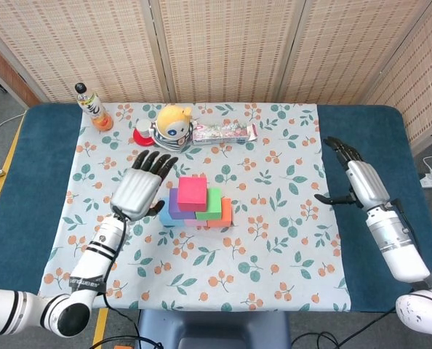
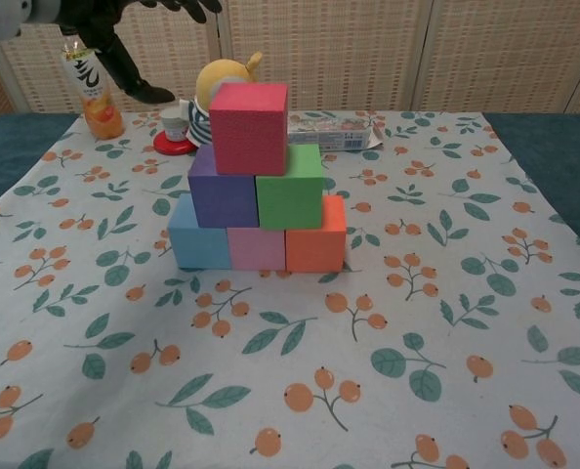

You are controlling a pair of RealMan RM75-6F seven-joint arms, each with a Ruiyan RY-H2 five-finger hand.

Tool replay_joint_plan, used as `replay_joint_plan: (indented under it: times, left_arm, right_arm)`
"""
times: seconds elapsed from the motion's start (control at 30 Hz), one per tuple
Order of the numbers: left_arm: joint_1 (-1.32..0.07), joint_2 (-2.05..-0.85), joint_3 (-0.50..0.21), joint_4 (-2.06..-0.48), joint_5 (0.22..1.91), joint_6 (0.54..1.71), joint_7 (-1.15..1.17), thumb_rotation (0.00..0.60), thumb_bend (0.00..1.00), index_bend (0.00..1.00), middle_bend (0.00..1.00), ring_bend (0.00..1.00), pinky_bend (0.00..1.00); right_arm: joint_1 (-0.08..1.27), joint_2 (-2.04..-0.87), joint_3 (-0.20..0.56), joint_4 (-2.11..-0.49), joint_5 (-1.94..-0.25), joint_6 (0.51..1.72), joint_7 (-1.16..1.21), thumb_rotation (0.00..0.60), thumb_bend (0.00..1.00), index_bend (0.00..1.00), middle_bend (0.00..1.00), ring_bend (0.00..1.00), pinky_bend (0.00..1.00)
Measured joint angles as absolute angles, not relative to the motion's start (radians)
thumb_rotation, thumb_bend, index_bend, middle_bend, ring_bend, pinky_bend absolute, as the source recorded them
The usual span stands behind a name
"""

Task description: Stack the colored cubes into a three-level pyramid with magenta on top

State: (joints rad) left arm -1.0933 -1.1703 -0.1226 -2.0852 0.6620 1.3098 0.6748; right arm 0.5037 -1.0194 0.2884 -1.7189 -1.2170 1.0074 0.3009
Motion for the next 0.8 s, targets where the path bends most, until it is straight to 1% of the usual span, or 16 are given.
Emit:
replay_joint_plan:
  times: [0.13, 0.3, 0.43, 0.57, 0.8]
  left_arm:
    - [-1.007, -1.155, -0.058, -2.024, 0.813, 1.282, 0.583, 0.600, 0.32, 0.05, 0.09, 0.01, 0.04]
    - [-0.938, -1.171, -0.019, -1.917, 0.921, 1.237, 0.473, 0.600, 0.31, 0.03, 0.07, 0.01, 0.04]
    - [-0.898, -1.211, -0.010, -1.809, 0.994, 1.203, 0.381, 0.600, 0.31, 0.00, 0.05, 0.00, 0.04]
    - [-0.874, -1.259, -0.010, -1.707, 1.045, 1.157, 0.310, 0.600, 0.31, 0.00, 0.03, 0.00, 0.03]
    - [-0.859, -1.340, -0.039, -1.555, 1.099, 1.059, 0.184, 0.600, 0.31, 0.00, 0.00, 0.00, 0.03]
  right_arm:
    - [0.529, -1.037, 0.283, -1.726, -1.212, 0.970, 0.289, 0.600, 0.00, 0.00, 0.00, 0.00, 0.00]
    - [0.567, -1.086, 0.281, -1.719, -1.189, 0.935, 0.263, 0.600, 0.00, 0.00, 0.00, 0.00, 0.00]
    - [0.605, -1.153, 0.282, -1.693, -1.151, 0.902, 0.243, 0.600, 0.00, 0.00, 0.00, 0.00, 0.00]
    - [0.644, -1.221, 0.286, -1.658, -1.108, 0.878, 0.215, 0.600, 0.00, 0.00, 0.00, 0.00, 0.00]
    - [0.716, -1.337, 0.304, -1.586, -1.017, 0.852, 0.154, 0.600, 0.00, 0.00, 0.00, 0.00, 0.00]
